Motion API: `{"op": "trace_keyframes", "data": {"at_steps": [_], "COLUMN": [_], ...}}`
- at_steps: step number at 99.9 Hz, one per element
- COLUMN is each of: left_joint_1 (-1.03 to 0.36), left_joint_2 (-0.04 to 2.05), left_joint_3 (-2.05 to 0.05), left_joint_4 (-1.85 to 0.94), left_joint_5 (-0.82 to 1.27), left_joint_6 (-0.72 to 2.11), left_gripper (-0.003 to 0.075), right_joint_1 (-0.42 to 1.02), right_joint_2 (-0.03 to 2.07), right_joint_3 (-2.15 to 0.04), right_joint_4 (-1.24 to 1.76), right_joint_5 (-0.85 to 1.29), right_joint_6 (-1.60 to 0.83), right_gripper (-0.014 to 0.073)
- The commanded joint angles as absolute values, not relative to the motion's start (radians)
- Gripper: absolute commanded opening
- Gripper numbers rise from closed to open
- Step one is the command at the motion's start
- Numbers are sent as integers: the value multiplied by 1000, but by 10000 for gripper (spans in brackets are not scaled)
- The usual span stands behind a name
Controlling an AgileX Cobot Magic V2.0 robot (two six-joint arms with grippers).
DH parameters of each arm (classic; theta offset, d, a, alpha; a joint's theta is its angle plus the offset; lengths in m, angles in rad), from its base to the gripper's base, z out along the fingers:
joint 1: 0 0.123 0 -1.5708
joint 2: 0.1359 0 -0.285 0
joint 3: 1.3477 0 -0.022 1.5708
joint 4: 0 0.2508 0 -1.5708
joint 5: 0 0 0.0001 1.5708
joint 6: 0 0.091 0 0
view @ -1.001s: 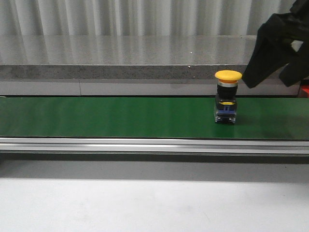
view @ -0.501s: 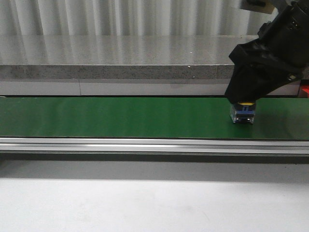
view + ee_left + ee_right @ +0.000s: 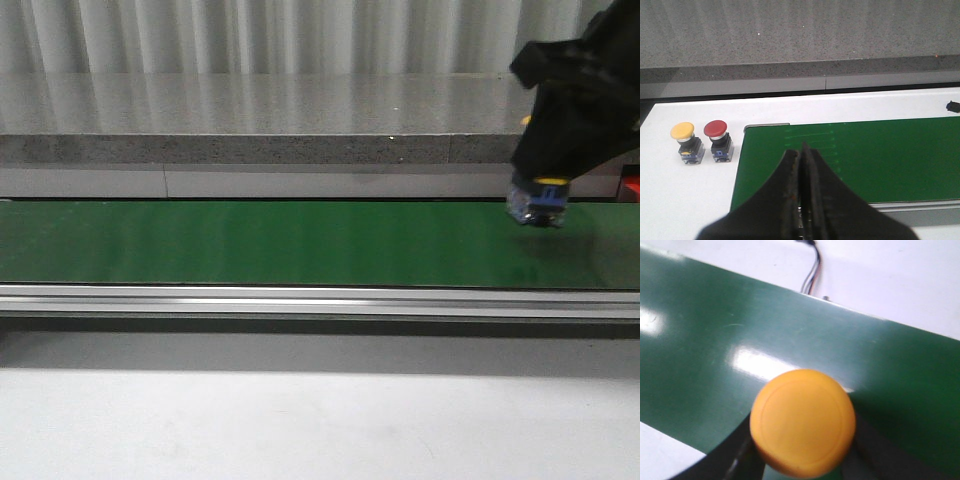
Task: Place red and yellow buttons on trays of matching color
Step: 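Carry the yellow button past the red tray into the yellow tray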
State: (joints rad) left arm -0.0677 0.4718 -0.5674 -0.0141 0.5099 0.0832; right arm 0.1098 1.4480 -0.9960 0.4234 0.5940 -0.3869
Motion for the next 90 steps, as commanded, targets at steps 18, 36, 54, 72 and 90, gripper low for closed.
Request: {"op": "trace_keyframes", "data": {"at_steps": [18, 36, 54, 72, 90], "left_joint_1": [-75, -75, -75, -75, -75], "left_joint_2": [475, 475, 475, 475, 475], "left_joint_3": [-593, -593, -593, -593, -593], "left_joint_4": [-19, -19, -19, -19, -19], "left_joint_5": [436, 436, 436, 436, 436], "left_joint_6": [81, 81, 81, 81, 81], "left_gripper": [-20, -20, -20, -20, -20], "right_joint_1": [-114, -321, -474, -568, -649], "right_joint_2": [1224, 1098, 968, 937, 940], "right_joint_3": [-1017, -933, -784, -661, -604], "right_joint_4": [211, -22, -64, -66, -66], "right_joint_5": [726, 798, 692, 584, 467], "right_joint_6": [-108, 124, 255, 303, 361], "right_gripper": [150, 150, 150, 150, 150]}}
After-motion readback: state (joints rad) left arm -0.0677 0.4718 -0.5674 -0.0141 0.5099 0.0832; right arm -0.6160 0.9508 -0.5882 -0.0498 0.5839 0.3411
